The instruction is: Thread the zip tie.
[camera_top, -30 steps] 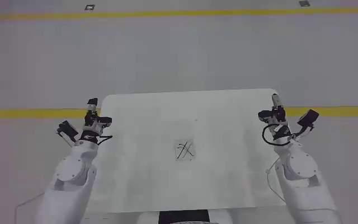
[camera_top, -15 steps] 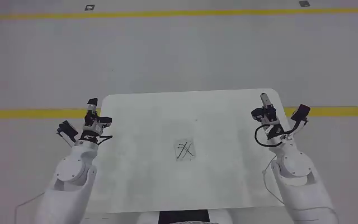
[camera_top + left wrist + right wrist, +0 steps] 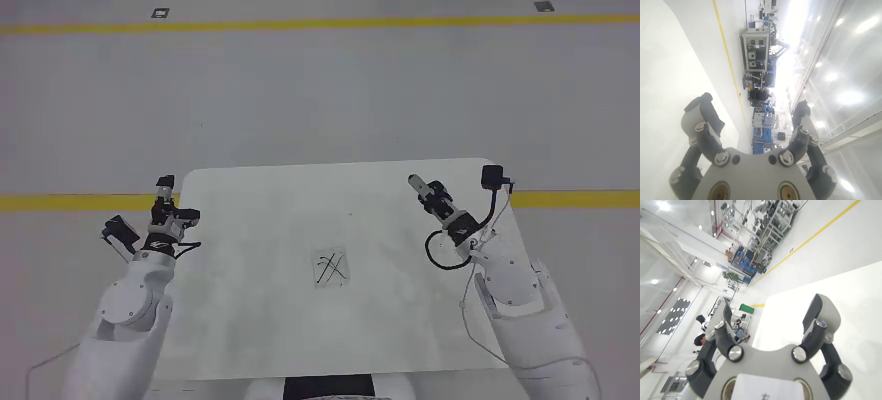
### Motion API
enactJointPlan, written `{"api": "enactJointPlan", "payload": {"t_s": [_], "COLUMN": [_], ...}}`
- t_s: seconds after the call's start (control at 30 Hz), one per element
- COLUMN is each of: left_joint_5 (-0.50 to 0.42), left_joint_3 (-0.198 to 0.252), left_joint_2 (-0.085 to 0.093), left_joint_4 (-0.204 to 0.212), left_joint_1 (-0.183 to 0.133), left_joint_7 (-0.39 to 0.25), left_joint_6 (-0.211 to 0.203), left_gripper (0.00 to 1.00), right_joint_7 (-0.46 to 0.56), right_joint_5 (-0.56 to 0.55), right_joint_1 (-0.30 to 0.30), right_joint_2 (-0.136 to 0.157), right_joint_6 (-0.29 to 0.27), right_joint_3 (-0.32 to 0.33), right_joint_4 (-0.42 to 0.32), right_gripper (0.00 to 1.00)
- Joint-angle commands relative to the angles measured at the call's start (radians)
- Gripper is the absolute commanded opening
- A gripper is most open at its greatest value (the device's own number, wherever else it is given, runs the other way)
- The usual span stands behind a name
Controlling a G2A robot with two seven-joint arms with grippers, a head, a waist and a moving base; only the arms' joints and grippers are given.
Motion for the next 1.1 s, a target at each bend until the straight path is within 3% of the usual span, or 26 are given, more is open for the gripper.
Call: {"api": "enactJointPlan", "payload": {"t_s": [0.0,0.27,0.37,0.6,0.77,0.87,1.07], "left_joint_5": [0.000,0.000,0.000,0.000,0.000,0.000,0.000], "left_joint_3": [0.000,0.000,0.000,0.000,0.000,0.000,0.000], "left_joint_2": [0.000,0.000,0.000,0.000,0.000,0.000,0.000], "left_joint_4": [0.000,0.000,0.000,0.000,0.000,0.000,0.000], "left_joint_1": [0.000,0.000,0.000,0.000,0.000,0.000,0.000], "left_joint_7": [0.000,0.000,0.000,0.000,0.000,0.000,0.000], "left_joint_6": [0.000,0.000,0.000,0.000,0.000,0.000,0.000], "left_gripper": [1.00,1.00,1.00,1.00,1.00,1.00,1.00], "right_joint_7": [-0.006,-0.006,0.033,0.179,0.284,0.326,0.326], "right_joint_5": [0.002,0.002,-0.058,-0.140,-0.184,-0.191,-0.191], "right_joint_1": [0.000,0.000,0.022,0.118,0.186,0.194,0.194], "right_joint_2": [0.000,0.000,0.003,0.005,0.001,0.001,0.001], "right_joint_6": [0.001,0.001,-0.010,-0.017,-0.013,-0.036,-0.036], "right_joint_3": [0.001,0.001,-0.010,-0.087,-0.173,-0.205,-0.205], "right_joint_4": [0.000,0.000,-0.025,-0.055,-0.036,-0.033,-0.033], "right_gripper": [1.00,1.00,1.00,1.00,1.00,1.00,1.00]}}
